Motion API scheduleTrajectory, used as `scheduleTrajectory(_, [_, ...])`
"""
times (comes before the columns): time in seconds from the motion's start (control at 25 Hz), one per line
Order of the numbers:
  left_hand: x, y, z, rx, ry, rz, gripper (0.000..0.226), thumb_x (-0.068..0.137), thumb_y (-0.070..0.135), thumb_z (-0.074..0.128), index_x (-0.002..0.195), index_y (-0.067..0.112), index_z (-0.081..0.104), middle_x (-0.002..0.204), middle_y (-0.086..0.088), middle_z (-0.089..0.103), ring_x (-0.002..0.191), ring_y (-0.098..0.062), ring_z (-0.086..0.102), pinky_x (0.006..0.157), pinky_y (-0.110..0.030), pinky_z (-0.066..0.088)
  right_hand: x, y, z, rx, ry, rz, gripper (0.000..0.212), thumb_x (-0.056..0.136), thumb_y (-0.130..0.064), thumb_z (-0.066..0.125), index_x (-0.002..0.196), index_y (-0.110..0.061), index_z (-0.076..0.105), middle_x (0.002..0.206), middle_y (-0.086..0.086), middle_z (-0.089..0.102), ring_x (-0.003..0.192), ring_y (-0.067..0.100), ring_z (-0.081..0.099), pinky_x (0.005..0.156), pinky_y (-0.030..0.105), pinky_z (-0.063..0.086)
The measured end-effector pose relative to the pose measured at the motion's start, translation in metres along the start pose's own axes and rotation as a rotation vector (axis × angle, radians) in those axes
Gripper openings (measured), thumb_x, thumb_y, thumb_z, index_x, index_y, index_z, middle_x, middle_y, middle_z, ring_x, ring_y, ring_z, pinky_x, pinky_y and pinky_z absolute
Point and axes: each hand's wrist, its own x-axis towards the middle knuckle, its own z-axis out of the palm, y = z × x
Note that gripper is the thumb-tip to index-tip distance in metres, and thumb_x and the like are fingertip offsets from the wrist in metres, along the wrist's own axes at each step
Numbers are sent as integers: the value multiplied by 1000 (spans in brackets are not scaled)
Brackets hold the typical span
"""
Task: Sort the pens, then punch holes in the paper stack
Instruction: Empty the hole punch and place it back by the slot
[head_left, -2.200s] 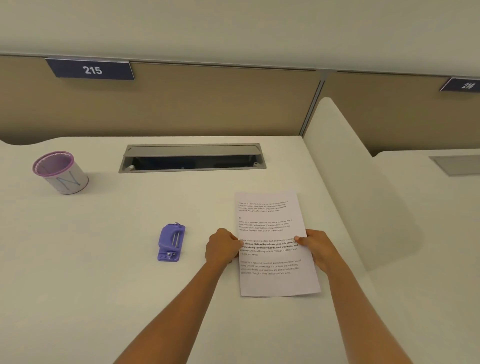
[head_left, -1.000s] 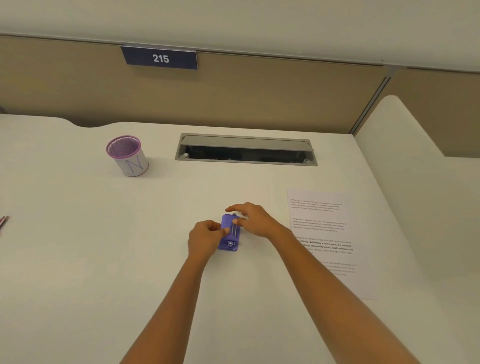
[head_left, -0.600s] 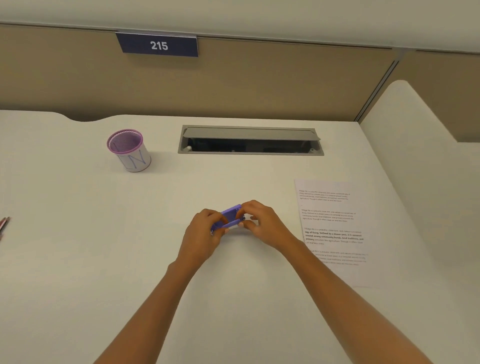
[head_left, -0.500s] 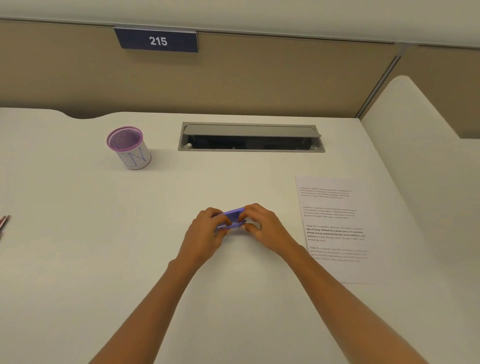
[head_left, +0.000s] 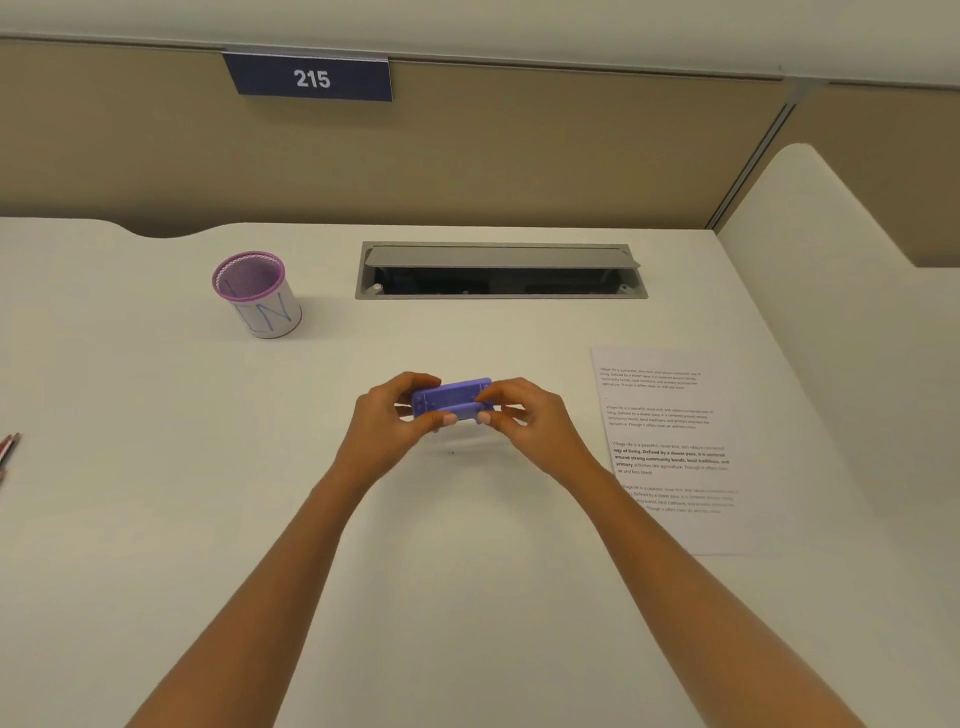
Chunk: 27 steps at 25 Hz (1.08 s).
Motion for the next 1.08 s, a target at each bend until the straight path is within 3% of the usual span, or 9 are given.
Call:
scheduleTrajectory(0.12, [11, 9, -10, 7, -14, -2, 46, 79, 27, 75, 120, 15, 60, 107, 5, 64, 94, -16, 63, 72, -7, 46, 11, -14, -8, 34, -27, 33, 31, 90, -21, 67, 119, -26, 58, 114, -8, 66, 97, 3, 64, 80, 5, 49])
scheduleTrajectory(0.2, [13, 10, -13, 12, -19, -1, 46, 79, 27, 75, 121, 16, 59, 108, 6, 64, 95, -15, 63, 71, -6, 45, 14, -16, -10, 43, -28, 66, 38, 92, -20, 63, 128, -28, 55, 113, -12, 65, 96, 0, 63, 78, 2, 46])
scheduleTrajectory(0.4, [10, 0, -6, 41, -68, 21, 49, 77, 22, 78, 123, 16, 59, 115, 1, 66, 100, -14, 61, 78, -10, 46, 19, -6, -10, -25, 41, 136, 24, 94, -13, 59, 117, -16, 69, 111, 1, 73, 96, 8, 64, 91, 20, 49])
scheduleTrajectory(0.56, [3, -14, 1, 55, -76, 11, 51, 78, 21, 77, 125, 16, 58, 119, 0, 65, 103, -13, 60, 88, -18, 47, 16, 4, -1, -52, 51, 132, 19, 92, -11, 61, 106, -15, 73, 102, 2, 75, 91, 10, 67, 84, 15, 49])
scheduleTrajectory(0.88, [2, -31, 5, 41, -87, -49, 49, 82, 19, 73, 128, 12, 57, 125, -5, 63, 110, -19, 60, 93, -28, 50, 17, 22, 23, -84, 59, 196, 22, 93, -9, 59, 109, -13, 72, 106, 4, 75, 89, 5, 63, 84, 11, 48])
scheduleTrajectory(1.0, [17, -24, -3, -24, -18, -106, 53, 82, 26, 73, 130, 14, 55, 120, -2, 64, 103, -17, 62, 86, -21, 49, 32, 16, 21, -33, 107, 197, 24, 93, -11, 59, 114, -12, 71, 106, 6, 74, 91, 12, 67, 84, 12, 49])
scheduleTrajectory(1.08, [34, -15, -5, -89, 80, -195, 60, 81, 35, 73, 133, 15, 51, 118, -2, 64, 102, -18, 62, 87, -26, 48, 48, 9, 17, 29, 137, 248, 25, 94, -13, 59, 116, -9, 69, 103, 6, 73, 90, 18, 69, 79, 16, 54])
